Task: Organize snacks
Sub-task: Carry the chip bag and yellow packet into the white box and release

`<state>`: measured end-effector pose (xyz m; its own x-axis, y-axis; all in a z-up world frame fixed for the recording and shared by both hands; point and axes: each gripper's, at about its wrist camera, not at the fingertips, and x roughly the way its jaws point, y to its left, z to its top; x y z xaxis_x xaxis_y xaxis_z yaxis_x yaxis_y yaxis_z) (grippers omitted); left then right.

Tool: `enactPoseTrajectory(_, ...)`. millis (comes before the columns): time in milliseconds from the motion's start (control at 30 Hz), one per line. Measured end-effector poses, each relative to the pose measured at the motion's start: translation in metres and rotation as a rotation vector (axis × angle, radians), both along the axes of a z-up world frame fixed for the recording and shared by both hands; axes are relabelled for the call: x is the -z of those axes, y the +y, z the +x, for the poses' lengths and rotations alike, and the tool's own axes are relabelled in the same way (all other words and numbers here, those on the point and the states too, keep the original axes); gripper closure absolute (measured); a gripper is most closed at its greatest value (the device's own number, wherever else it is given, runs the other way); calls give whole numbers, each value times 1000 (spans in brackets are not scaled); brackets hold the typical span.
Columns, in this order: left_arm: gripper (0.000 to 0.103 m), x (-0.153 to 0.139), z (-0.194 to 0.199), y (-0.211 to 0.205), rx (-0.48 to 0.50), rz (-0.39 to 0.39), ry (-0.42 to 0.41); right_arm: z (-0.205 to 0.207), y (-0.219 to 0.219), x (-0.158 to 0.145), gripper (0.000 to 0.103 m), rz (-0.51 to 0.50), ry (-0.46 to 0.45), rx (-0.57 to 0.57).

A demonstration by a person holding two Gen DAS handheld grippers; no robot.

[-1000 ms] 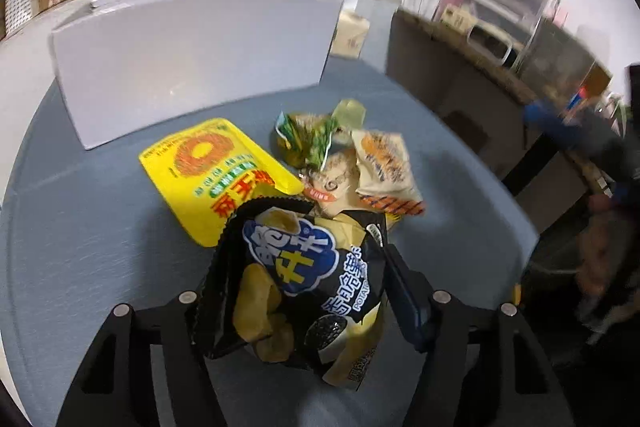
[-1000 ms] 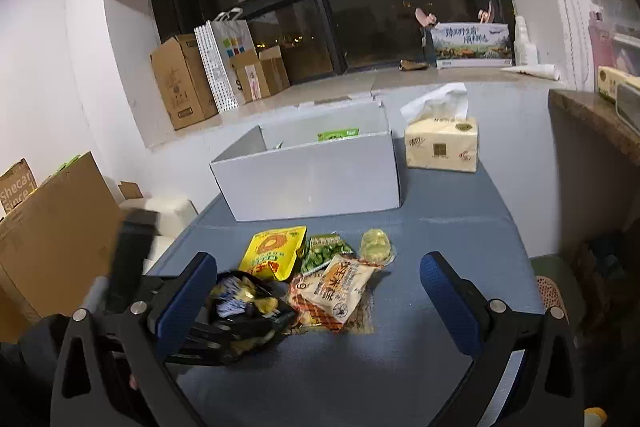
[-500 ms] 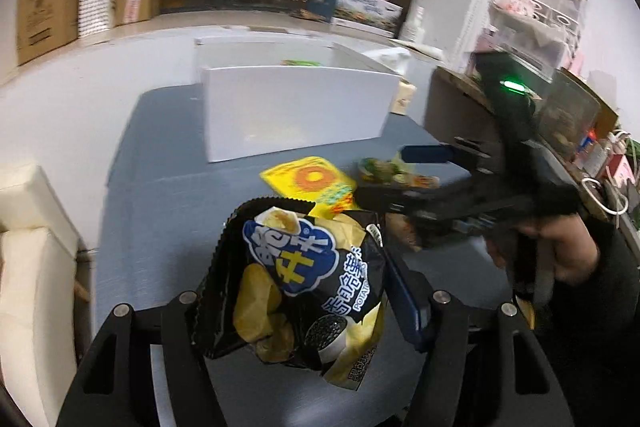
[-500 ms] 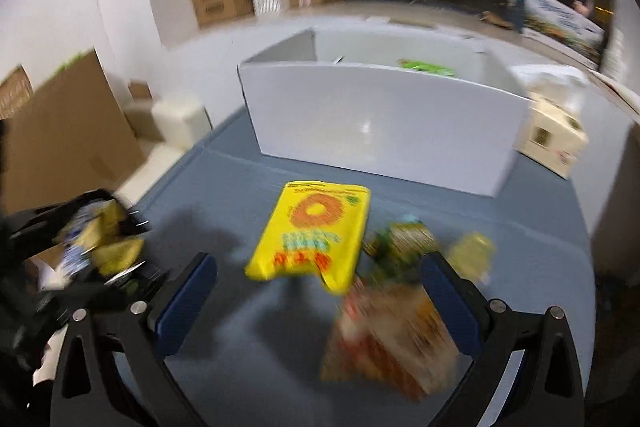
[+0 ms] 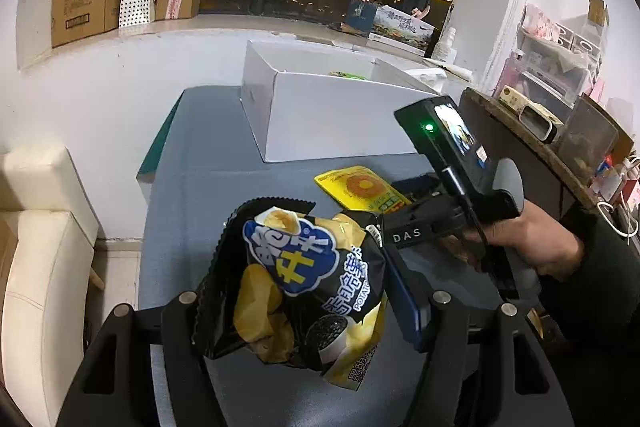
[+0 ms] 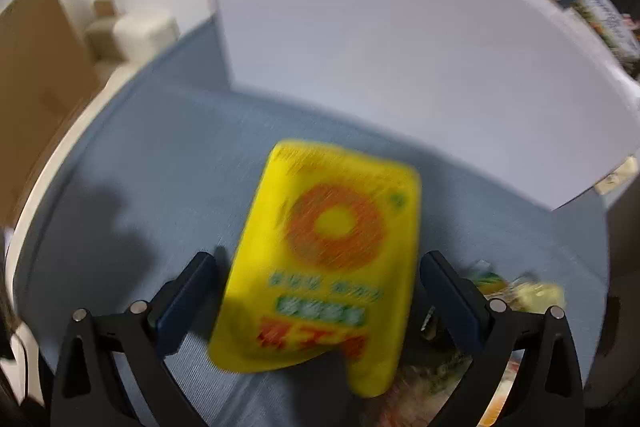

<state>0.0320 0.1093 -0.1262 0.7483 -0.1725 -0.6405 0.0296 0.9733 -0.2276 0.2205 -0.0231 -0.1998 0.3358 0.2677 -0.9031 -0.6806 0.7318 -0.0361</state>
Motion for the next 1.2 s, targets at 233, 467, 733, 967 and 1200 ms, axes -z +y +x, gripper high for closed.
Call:
enactPoseTrajectory(233, 32, -1, 4, 3, 1, -11, -4, -8, -19, -11, 50, 115, 38, 2)
enactPoseTrajectory(467, 32, -23, 26, 3, 20, -20, -40, -26, -64, -58, 53, 325, -22, 32)
enactPoseTrajectory(733, 32, -89, 120, -18, 90, 23, -140, 4, -101, -152, 53, 426, -197, 108)
enactPoseTrajectory(967, 32, -111, 231, -19, 91, 45, -135, 91, -104, -174, 53, 451, -192, 198)
enactPoseTrajectory(1200, 0, -85, 290, -10, -9, 90, -43, 165, -99, -154, 8, 472, -93, 261)
